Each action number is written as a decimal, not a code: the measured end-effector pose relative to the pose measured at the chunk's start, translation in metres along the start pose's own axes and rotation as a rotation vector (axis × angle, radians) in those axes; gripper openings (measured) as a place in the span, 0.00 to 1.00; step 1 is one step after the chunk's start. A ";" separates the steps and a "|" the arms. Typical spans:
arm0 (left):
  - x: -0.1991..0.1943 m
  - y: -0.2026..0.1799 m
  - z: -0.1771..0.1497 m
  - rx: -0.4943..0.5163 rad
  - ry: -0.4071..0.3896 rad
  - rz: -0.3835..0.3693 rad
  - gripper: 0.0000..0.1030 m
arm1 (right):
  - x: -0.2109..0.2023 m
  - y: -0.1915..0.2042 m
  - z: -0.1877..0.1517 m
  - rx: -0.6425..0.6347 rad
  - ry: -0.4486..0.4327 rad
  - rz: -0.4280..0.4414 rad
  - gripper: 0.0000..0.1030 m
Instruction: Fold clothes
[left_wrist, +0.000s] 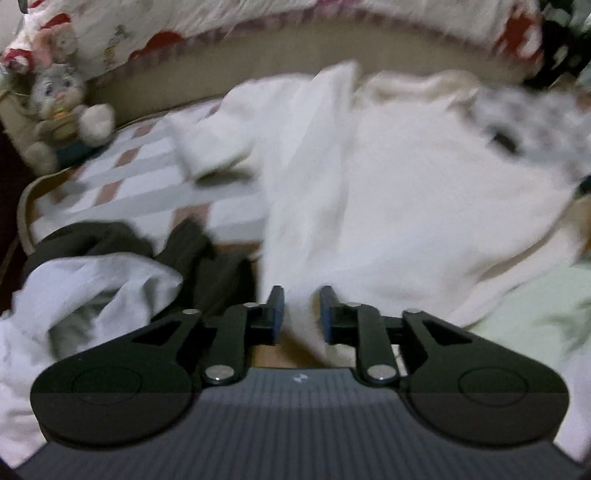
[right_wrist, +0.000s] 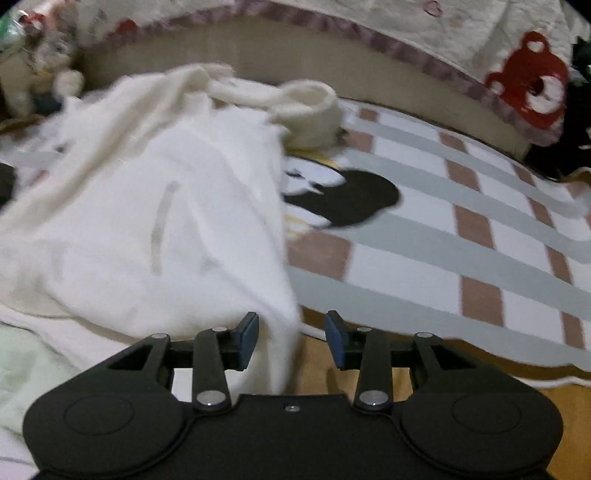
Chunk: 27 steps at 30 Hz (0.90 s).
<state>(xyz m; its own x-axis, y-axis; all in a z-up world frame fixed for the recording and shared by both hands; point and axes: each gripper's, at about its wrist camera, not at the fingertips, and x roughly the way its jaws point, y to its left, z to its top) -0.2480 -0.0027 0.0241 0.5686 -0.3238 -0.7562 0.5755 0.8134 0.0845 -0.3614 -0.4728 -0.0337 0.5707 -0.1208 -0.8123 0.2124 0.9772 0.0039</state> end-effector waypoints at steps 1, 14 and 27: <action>-0.007 0.000 0.003 0.005 -0.032 -0.036 0.38 | -0.004 0.001 0.002 0.002 -0.001 0.016 0.42; 0.105 -0.093 0.062 0.299 0.001 -0.356 0.48 | 0.041 0.064 0.001 -0.223 0.245 0.338 0.45; 0.169 -0.136 0.033 0.336 0.069 -0.624 0.52 | 0.112 0.044 0.067 0.086 0.096 0.388 0.24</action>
<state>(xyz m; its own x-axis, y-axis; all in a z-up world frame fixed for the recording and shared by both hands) -0.2108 -0.1840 -0.0944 0.0419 -0.6405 -0.7668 0.9378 0.2899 -0.1908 -0.2351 -0.4548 -0.0851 0.5458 0.2746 -0.7916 0.0640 0.9284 0.3661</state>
